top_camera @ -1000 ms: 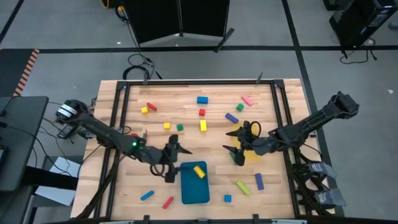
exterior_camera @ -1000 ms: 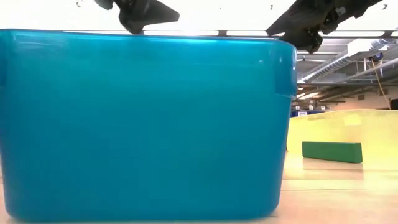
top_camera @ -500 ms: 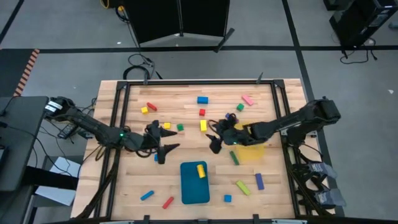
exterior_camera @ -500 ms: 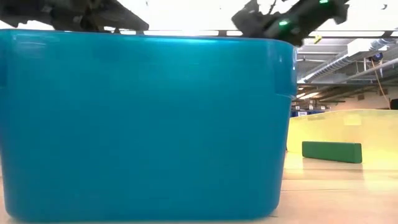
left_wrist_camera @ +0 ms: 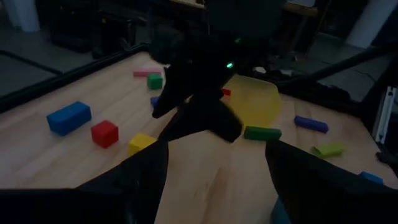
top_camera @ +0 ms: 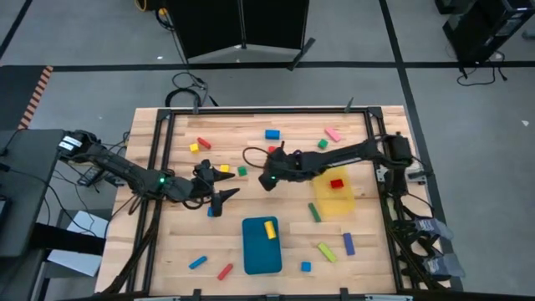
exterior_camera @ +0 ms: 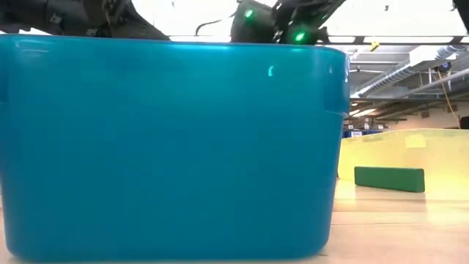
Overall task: Sort blocks by size
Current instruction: Put the large yellow block into the blue bin
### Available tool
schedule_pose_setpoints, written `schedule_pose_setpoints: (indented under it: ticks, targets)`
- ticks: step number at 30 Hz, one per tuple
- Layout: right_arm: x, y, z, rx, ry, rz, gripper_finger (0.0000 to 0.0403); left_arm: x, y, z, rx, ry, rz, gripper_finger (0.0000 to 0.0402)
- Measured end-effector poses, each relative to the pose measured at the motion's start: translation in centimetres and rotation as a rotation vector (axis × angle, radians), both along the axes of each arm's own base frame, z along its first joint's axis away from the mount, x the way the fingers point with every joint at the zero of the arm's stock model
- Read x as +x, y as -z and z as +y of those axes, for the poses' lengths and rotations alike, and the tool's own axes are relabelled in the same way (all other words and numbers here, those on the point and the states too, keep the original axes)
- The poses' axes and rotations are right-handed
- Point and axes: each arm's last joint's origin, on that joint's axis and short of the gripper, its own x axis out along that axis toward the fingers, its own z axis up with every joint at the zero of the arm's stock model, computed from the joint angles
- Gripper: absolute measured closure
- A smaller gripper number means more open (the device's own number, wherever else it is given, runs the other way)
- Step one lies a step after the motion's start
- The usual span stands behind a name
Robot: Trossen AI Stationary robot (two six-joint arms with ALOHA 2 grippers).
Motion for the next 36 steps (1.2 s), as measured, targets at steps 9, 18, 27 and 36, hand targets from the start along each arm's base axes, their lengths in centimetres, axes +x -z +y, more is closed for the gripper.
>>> schedule_pose_setpoints:
  ticks: [9, 18, 27, 36]
  targets:
    - [1.5, 2.9, -1.9, 0.061, 0.046, 0.079, 0.0117, 0.0, 0.2, 0.1, -0.008, -0.008, 0.019, 0.0126]
    - [1.6, 4.6, -2.4, 0.077, 0.053, 0.126, 0.0136, 0.0, 0.2, 0.1, -0.006, -0.003, 0.021, 0.0126]
    - [1.9, 4.1, -1.0, 0.070, -0.031, 0.109, 0.0264, 0.0, 0.2, 0.1, -0.046, -0.010, 0.006, 0.0126]
    - [2.0, -0.6, 2.5, -0.005, -0.227, -0.033, 0.0264, -0.1, 0.4, 0.1, -0.092, -0.026, 0.016, 0.0126]
